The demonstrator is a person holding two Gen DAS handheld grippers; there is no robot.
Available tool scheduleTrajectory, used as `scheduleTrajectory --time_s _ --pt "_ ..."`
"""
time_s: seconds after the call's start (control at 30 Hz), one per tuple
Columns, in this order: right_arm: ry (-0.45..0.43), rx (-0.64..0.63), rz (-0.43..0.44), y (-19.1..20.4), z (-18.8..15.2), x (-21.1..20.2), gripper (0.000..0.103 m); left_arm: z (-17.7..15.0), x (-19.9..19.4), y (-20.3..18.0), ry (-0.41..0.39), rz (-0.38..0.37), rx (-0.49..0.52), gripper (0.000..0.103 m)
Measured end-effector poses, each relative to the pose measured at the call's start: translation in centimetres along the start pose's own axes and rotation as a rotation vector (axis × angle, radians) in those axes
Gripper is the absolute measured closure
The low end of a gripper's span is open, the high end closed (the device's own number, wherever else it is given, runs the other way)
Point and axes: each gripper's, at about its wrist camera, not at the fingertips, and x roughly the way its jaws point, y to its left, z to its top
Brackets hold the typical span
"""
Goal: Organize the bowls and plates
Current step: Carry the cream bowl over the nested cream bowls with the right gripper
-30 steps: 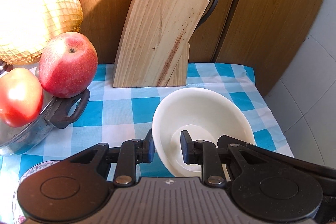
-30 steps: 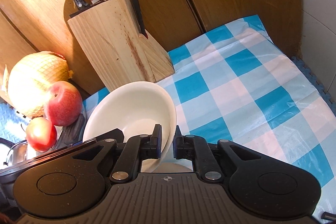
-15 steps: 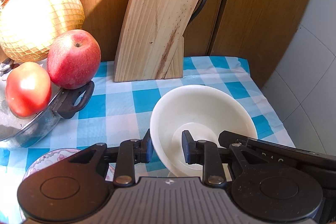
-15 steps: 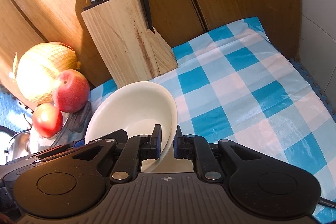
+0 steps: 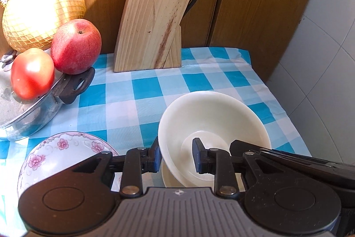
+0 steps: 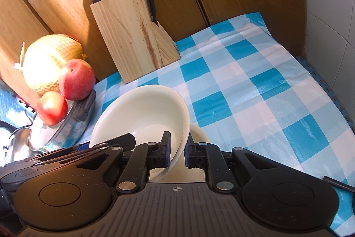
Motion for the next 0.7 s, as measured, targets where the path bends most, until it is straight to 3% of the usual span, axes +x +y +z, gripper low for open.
scheduleTrajectory --time_s 0.7 --pt "-0.011 -0.023 -0.054 -0.4 -1.8 -1.4 0.084 -1.4 -0.4 -0.7 0.033 -0.011 0.005 0.082"
